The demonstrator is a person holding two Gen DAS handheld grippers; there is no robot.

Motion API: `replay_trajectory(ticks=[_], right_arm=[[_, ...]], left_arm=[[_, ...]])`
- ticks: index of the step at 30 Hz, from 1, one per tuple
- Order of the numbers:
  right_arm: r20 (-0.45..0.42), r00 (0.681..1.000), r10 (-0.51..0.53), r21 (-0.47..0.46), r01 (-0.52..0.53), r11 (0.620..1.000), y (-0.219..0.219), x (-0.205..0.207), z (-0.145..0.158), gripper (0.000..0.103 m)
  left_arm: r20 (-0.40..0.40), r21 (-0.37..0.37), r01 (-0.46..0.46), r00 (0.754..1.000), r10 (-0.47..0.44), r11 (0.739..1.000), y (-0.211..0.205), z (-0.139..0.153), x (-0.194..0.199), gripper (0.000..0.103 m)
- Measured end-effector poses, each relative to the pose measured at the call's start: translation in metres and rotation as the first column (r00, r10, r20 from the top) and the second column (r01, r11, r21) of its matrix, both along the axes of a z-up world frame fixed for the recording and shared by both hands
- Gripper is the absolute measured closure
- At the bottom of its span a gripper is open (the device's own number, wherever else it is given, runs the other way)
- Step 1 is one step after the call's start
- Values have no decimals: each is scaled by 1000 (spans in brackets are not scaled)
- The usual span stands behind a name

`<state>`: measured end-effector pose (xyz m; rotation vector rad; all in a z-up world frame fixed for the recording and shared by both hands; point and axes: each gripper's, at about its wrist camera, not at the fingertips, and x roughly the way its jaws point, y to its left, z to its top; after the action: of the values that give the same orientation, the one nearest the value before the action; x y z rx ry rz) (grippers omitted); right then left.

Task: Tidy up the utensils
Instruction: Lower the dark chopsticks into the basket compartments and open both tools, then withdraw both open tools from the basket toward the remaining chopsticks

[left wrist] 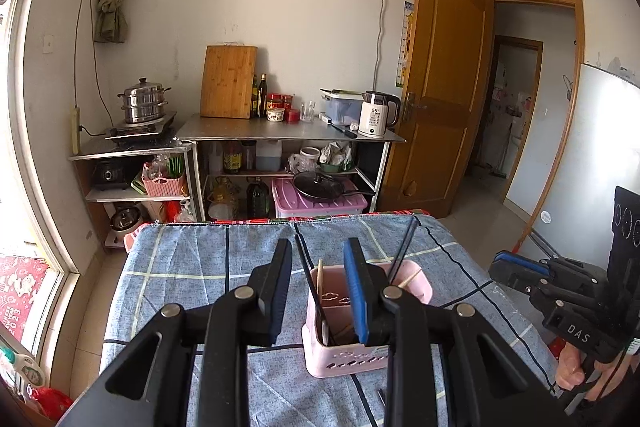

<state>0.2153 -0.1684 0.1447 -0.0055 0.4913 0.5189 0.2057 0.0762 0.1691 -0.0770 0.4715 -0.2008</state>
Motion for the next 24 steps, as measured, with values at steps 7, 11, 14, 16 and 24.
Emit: replay_trajectory(ticks=[7,11,14,16,24], right_arm=[[2,1000,-32,-5,32,999,-20,-36,-15,91],[6,999,-48,-12,48,999,-28,-56,-25,91],[-3,999,-54,-23,54,998,-31,-66,-35,91],[-10,998,-55,-28,54,998,-31,-72,-43,91],[-61,997,-53,-25,51,998,-38,-87,-73,91]], left_arm=[[29,-17,18,999,-17,1000,-5,-15,-45,75],[17,-22,24,1000,-24,999,-10,-33,-63,75],[2,-25,21,1000,-21,999,-17,-49,-73,75],[-14,-23,20,1000,-21,1000,-24,-60,-78,75],[-58,-30,19,998,-21,999,-34,-92,-95,75]])
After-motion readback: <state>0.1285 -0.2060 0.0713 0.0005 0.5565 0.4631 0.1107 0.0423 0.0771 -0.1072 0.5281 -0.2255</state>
